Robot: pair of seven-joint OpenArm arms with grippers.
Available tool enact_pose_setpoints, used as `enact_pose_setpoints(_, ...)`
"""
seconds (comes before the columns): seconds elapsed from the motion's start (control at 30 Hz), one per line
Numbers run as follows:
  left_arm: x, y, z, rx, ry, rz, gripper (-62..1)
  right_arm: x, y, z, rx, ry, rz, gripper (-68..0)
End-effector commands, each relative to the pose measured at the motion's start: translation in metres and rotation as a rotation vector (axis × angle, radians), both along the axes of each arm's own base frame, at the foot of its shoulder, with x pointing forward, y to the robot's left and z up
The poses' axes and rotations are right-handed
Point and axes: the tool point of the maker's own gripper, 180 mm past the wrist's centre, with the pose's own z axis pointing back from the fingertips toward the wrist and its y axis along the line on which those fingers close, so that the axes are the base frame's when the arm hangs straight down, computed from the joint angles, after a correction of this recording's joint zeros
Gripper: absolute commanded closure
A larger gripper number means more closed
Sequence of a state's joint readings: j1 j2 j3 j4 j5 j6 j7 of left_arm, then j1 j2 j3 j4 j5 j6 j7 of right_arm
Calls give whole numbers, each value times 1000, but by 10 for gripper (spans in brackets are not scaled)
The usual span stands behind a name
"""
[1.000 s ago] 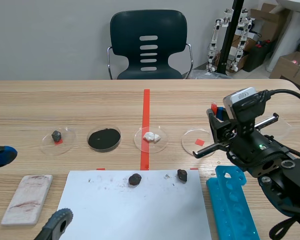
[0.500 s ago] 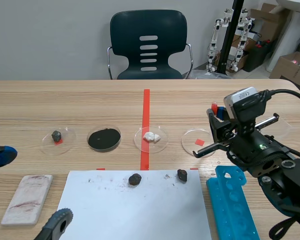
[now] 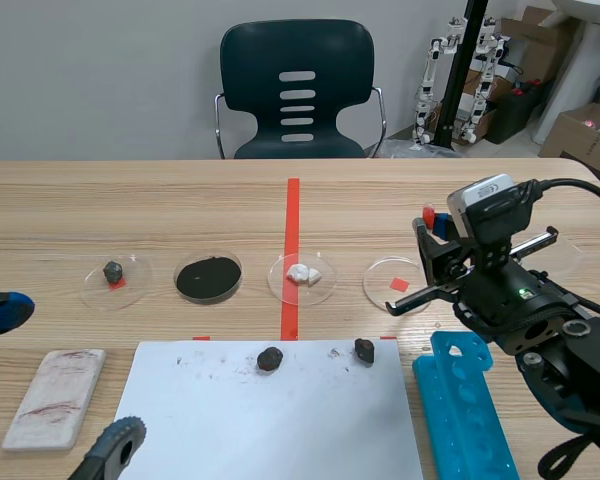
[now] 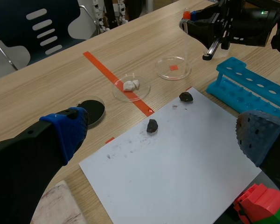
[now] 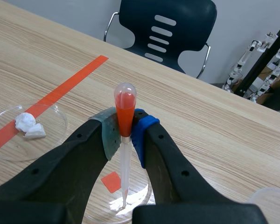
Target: Draw acid from the petri dish
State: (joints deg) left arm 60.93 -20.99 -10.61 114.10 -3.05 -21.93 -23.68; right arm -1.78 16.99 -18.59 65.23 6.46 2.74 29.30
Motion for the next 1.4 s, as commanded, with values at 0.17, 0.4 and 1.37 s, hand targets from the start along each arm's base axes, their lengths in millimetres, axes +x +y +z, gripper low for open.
enact_pose_setpoints(0.17, 3, -1, 8, -17, -27, 0, -623, 7, -3, 17, 10, -61, -1, -66)
enact_pose_setpoints(0.4, 3, -1, 8, -17, -27, 0, -623, 7, -3, 19, 11, -69, 1, -66)
enact_pose_setpoints(1.37, 3, -1, 8, -17, -27, 0, -623, -4, -13, 94, 85, -140, 24, -66)
